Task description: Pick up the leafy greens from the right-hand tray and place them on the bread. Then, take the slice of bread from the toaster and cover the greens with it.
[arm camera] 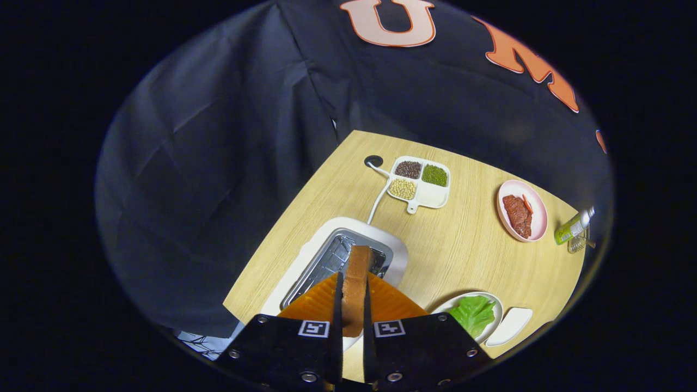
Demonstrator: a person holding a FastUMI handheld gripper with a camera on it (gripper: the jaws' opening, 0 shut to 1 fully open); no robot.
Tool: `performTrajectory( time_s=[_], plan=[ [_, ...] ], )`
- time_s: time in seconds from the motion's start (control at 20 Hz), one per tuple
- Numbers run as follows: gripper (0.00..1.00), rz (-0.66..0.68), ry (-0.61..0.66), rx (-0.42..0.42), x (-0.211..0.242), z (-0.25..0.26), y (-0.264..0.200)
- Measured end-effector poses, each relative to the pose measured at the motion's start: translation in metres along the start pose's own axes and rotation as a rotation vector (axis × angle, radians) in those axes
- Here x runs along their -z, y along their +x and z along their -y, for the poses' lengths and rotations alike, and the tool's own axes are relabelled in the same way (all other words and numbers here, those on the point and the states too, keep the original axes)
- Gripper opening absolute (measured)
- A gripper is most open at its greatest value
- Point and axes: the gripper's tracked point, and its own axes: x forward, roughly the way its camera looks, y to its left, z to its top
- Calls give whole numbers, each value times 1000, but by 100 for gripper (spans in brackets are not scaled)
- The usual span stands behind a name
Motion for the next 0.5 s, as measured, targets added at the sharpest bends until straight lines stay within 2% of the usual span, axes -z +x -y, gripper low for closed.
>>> performTrajectory(
  time_s=[0.3,0.5],
  plan=[
    [15,111,54,-75,-11,4,-42],
    [15,172,80,-46,-13,35,-63]
  ],
)
